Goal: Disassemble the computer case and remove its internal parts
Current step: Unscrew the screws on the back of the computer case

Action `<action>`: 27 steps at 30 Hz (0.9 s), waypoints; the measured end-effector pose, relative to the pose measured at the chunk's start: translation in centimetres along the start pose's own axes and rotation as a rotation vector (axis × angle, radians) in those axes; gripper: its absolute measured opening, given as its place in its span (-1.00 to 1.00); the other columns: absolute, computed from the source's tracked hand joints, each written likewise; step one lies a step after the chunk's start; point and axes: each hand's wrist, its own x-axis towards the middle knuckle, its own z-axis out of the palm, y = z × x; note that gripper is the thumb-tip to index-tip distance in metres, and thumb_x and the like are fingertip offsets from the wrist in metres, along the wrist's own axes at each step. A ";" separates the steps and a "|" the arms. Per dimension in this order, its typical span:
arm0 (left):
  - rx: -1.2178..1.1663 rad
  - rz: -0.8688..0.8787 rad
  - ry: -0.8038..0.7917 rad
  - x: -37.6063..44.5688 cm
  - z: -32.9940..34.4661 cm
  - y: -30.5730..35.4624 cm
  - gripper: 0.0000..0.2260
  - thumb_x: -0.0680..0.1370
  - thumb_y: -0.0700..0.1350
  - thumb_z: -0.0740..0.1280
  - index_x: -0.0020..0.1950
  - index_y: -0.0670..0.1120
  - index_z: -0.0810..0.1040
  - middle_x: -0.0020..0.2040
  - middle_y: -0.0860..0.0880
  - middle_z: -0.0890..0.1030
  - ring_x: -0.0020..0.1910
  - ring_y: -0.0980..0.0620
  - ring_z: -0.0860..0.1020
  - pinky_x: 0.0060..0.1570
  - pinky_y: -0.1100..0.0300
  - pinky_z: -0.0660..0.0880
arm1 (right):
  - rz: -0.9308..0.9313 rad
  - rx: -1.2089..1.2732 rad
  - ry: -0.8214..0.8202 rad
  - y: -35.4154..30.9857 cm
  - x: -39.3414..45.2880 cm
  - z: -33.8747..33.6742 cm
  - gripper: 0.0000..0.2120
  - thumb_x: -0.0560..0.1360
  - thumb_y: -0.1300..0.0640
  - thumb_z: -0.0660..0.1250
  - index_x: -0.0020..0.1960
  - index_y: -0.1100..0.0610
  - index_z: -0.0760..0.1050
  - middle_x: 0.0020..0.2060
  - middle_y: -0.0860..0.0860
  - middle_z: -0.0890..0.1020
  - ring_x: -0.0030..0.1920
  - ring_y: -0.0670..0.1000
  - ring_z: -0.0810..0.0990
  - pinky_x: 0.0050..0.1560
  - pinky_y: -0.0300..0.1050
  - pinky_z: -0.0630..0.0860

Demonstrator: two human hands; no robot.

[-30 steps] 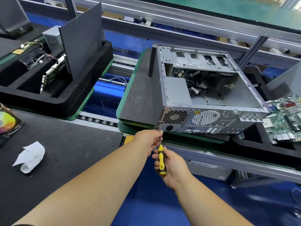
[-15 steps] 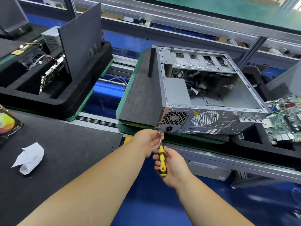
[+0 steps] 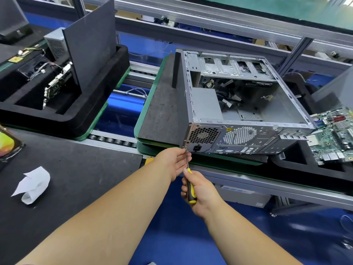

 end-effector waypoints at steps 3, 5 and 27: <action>-0.011 0.003 -0.005 0.1 -0.1 0.0 -0.89 0.61 -0.19 0.28 -0.02 -0.17 0.59 -0.30 -0.03 0.71 -0.12 0.04 0.64 -0.22 0.17 0.54 | 0.039 0.069 -0.007 -0.3 -0.2 0.0 -0.87 0.54 0.08 0.40 -0.01 0.14 0.53 -0.39 0.01 0.51 -0.47 -0.07 0.42 -0.46 -0.24 0.43; -0.023 0.000 -0.001 0.2 -0.1 0.0 -0.89 0.61 -0.19 0.28 -0.01 -0.18 0.59 -0.28 -0.04 0.71 -0.12 0.04 0.65 -0.22 0.17 0.55 | 0.063 0.137 -0.032 -0.6 -0.3 0.0 -0.82 0.55 0.04 0.38 -0.04 0.17 0.55 -0.39 0.04 0.50 -0.48 -0.06 0.41 -0.48 -0.23 0.41; -0.036 -0.026 0.016 0.4 0.2 0.1 -0.89 0.60 -0.21 0.29 -0.05 -0.20 0.59 -0.20 -0.08 0.69 -0.13 0.02 0.64 -0.17 0.16 0.55 | 0.010 -0.016 -0.037 0.2 0.2 -0.9 -0.83 0.59 0.03 0.32 -0.07 0.12 0.54 -0.38 0.01 0.55 -0.44 -0.07 0.44 -0.41 -0.21 0.40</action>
